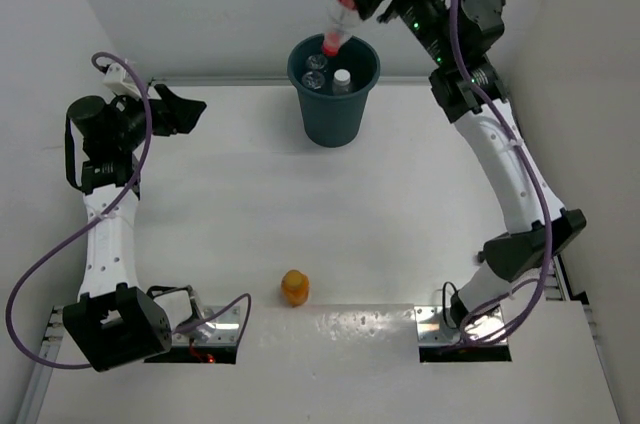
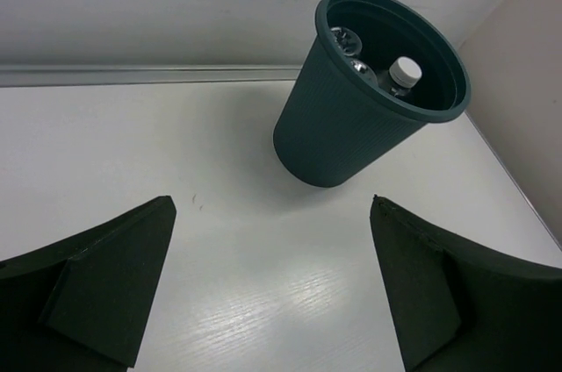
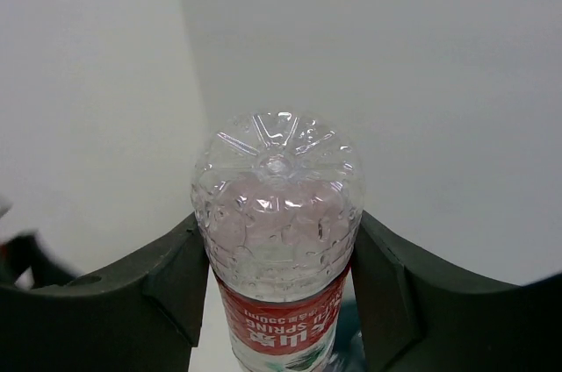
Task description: Put the plastic bottles in the bin
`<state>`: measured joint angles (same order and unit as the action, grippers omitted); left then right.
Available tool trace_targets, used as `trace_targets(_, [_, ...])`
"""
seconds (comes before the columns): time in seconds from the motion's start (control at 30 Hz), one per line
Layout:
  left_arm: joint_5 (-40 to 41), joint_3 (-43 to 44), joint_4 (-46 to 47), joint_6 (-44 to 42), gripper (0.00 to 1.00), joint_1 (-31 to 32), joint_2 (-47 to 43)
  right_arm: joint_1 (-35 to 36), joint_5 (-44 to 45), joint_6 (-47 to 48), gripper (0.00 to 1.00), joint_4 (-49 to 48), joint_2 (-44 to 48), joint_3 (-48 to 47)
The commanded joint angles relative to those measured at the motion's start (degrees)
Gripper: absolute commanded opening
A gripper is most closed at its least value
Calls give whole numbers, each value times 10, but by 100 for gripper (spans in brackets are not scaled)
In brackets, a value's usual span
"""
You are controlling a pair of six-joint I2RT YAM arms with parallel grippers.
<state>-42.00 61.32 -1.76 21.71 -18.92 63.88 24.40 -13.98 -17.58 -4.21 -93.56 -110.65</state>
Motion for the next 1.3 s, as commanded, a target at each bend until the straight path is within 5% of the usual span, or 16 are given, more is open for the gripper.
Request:
trace_targets(0.0, [-17, -4, 56, 20, 100, -7, -17, -46, 59, -46, 3, -133, -65, -19])
trace_targets(0.4, [10, -9, 21, -19, 100, -7, -17, -111, 61, -31, 0, -214, -222, -93])
trace_targets(1.0, [17, -19, 38, -29, 100, -12, 5, -98, 23, 55, 0, -160, -227, 83])
trace_targets(1.1, [17, -19, 38, -29, 100, -12, 11, -95, 25, 55, 13, -155, -232, 96])
trace_targets(1.2, [17, -19, 38, -29, 100, -12, 16, -90, 25, 54, 52, -151, -238, 97])
trace_targets(1.23, [17, -19, 38, -29, 100, -12, 16, -88, 31, 53, 74, -151, -237, 96])
trace_targets(1.27, [17, -19, 38, -29, 100, -12, 16, -86, 33, 51, 79, -151, -237, 94])
